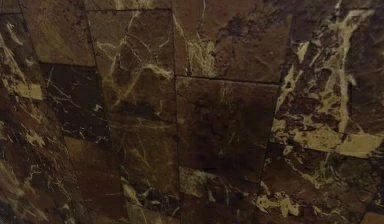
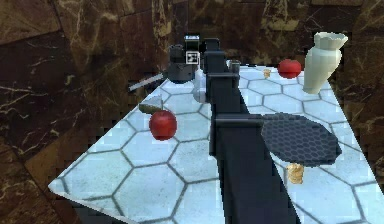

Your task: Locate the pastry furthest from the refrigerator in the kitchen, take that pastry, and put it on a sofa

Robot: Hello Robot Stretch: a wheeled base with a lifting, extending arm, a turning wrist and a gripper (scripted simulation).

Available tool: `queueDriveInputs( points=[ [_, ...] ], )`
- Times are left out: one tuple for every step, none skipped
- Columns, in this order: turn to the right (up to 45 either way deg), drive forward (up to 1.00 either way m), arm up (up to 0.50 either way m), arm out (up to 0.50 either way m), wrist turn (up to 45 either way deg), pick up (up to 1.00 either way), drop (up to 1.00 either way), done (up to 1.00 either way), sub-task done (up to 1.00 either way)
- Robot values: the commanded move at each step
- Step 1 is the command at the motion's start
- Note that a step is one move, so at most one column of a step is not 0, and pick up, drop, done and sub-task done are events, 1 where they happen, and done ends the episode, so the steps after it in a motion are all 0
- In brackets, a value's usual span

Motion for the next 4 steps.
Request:
queueDriveInputs(
  points=[
    [0.0, 0.0, 0.0, 0.0, 15.0, 0.0, 0.0, 0.0, 0.0],
    [0.0, 0.0, -0.08, 0.0, 0.0, 0.0, 0.0, 0.0, 0.0],
    [0.0, 0.0, 0.0, 0.0, 0.0, 1.0, 0.0, 0.0, 0.0],
    [0.0, 0.0, 0.08, 0.0, 0.0, 0.0, 0.0, 0.0, 0.0]
  ],
)
